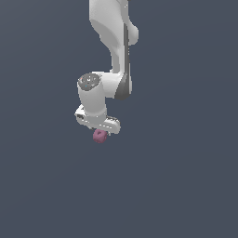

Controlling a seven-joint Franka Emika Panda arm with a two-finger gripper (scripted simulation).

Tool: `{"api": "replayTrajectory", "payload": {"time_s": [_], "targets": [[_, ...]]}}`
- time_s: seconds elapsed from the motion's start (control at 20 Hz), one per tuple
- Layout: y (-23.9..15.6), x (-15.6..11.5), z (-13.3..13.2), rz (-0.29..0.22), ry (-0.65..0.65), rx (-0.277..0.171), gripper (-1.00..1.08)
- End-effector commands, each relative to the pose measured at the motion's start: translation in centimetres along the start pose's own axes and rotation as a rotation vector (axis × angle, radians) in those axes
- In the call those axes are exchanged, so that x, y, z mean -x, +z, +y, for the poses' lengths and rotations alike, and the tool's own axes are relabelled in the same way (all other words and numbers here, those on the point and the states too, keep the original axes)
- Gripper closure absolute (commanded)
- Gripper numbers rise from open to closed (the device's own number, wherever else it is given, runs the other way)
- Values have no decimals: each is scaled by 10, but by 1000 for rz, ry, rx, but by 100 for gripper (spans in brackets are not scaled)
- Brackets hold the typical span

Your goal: Pick up the object and move it to a goal position.

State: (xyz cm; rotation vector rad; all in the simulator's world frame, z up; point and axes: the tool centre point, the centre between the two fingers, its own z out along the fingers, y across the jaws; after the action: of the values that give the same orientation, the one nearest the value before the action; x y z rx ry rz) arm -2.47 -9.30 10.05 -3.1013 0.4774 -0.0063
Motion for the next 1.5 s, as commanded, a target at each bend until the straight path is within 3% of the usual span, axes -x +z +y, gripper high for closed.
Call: {"api": "replayTrajectory", "payload": {"time_s": [0.0,0.4,1.1,1.15,1.45], "targets": [[8,3,9,-2,24,3,-92],[15,4,12,-4,29,4,-92],[61,4,13,-3,34,4,-92],[61,4,13,-3,34,4,108],[61,4,13,-3,34,4,108]]}}
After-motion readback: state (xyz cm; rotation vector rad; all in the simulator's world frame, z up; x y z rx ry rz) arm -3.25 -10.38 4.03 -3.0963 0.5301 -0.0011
